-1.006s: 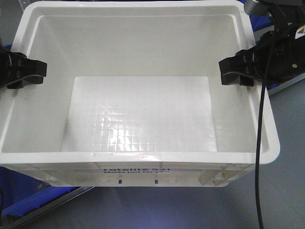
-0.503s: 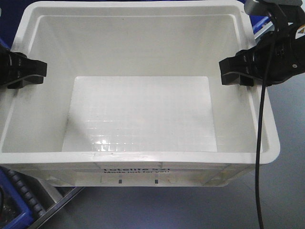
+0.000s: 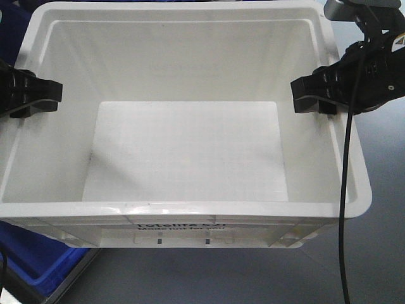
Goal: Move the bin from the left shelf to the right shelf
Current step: 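Hold the tote with both grippers while the base turns away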
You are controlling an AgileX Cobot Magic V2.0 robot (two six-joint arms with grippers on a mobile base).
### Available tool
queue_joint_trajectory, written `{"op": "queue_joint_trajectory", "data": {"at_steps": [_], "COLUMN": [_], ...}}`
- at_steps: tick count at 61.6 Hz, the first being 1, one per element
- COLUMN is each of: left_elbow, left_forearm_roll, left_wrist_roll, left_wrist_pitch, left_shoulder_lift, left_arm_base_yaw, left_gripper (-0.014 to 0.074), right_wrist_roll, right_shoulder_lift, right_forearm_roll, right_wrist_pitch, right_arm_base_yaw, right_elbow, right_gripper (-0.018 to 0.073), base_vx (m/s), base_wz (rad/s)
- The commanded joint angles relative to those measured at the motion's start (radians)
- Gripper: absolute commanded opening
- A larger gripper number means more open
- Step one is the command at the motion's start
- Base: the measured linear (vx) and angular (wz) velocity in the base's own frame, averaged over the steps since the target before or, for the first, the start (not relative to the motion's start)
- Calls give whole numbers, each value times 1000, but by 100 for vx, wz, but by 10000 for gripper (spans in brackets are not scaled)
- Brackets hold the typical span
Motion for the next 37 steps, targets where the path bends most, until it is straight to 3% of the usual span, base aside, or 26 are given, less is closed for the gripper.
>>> {"op": "queue_joint_trajectory", "data": {"at_steps": [1, 37], "left_elbow": [-40, -40], "left_forearm_roll": [-39, -39], "left_wrist_roll": [41, 41], "left_wrist_pitch": [-113, -113], "left_shoulder_lift": [-44, -44], "left_arm_base_yaw": [-7, -7], "left_gripper": [-5, -5], "right_wrist_roll": [-11, -11], "right_shoulder_lift": [-36, -36], "right_forearm_roll": [-5, -5], "right_wrist_pitch": [-84, -84], "right_arm_base_yaw": [-2, -2], "right_elbow": [-34, -34], "right_gripper": [-4, -4], "base_vx": [17, 21], "base_wz": [-33, -40]}}
